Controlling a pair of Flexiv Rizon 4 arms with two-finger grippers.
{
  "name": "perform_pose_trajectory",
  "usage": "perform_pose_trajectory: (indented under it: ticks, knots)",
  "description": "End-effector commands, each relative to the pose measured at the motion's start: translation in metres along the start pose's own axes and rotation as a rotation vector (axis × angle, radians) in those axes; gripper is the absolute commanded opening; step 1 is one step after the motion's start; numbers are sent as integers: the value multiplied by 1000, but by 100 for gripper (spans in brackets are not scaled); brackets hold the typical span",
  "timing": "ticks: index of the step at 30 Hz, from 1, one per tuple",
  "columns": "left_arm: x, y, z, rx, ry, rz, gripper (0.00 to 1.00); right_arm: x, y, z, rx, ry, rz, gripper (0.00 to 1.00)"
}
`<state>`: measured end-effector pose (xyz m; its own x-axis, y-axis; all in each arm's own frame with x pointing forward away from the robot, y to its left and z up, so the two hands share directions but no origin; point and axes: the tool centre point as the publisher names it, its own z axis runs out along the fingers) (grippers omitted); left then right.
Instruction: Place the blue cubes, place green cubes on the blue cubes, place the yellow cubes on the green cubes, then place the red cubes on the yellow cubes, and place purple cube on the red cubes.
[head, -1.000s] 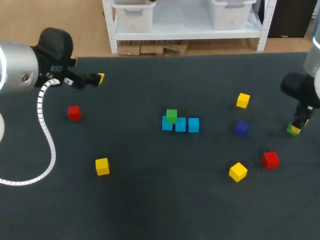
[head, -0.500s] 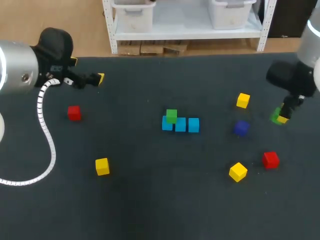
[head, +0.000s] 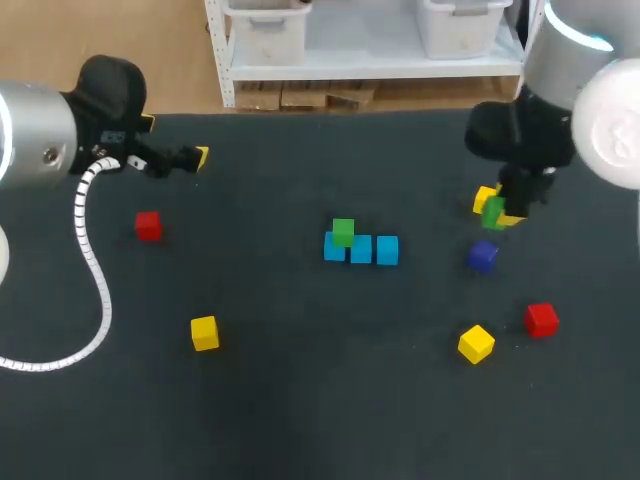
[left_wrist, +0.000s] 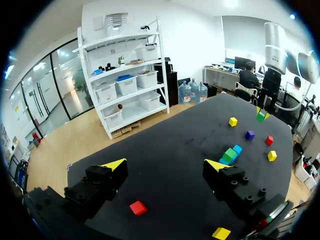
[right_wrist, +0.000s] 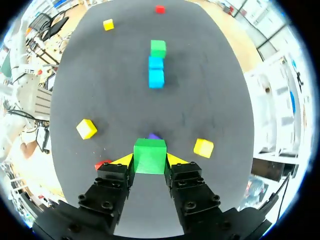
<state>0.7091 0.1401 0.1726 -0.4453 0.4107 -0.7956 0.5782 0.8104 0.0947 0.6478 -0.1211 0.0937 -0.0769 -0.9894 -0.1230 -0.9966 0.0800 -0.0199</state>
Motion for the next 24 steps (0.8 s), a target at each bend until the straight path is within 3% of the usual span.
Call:
perform_pose_trajectory:
  ticks: [1,14,24]
  knots:
    - [1,1,0,7,-3,1,100,-19,-3,13,-11,18,-28,0]
    - [1,1,0,7,-3,1,100,-82,0,31,6,48,-194,0]
    - [1,1,0,7,-3,1,100,-110,1,46,-23,81,-174,0]
